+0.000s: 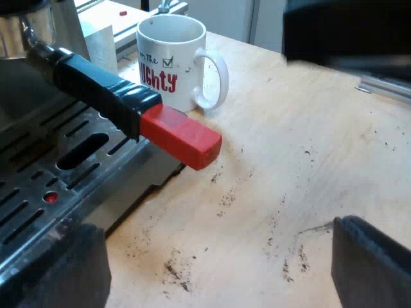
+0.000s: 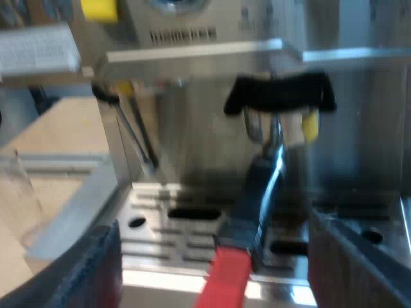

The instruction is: Grind coffee beans and then tamp

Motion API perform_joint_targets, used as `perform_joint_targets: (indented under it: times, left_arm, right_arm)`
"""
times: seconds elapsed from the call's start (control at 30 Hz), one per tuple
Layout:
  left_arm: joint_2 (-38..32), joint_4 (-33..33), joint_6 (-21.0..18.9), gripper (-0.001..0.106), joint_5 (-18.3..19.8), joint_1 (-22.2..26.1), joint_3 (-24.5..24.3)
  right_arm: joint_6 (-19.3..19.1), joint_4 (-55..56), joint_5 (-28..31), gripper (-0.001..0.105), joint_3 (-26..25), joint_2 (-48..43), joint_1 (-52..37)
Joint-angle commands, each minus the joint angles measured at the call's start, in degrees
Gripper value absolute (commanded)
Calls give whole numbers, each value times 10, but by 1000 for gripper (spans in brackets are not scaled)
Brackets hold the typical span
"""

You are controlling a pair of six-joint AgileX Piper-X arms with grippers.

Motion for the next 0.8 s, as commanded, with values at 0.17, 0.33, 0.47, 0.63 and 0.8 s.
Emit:
perform_joint_targets:
  times: [0.17, 0.33, 0.47, 0.63, 0.8]
  left_arm:
    - [-1, 102, 11, 73, 6, -3, -58]
    - [-33, 146, 15, 73, 6, -3, -74]
    - [-85, 159, 15, 73, 6, -3, -73]
    - [-155, 159, 15, 73, 6, -3, -73]
    - [-169, 164, 15, 73, 6, -3, -73]
  right_arm:
    - [7, 144, -41, 65, -97, -10, -6]
    - [112, 284, -112, 65, -156, -10, -39]
    - [171, 396, -204, 64, -201, -6, -82]
    - [232, 467, -268, 64, -240, 22, -111]
    - [236, 487, -308, 64, -291, 86, -122]
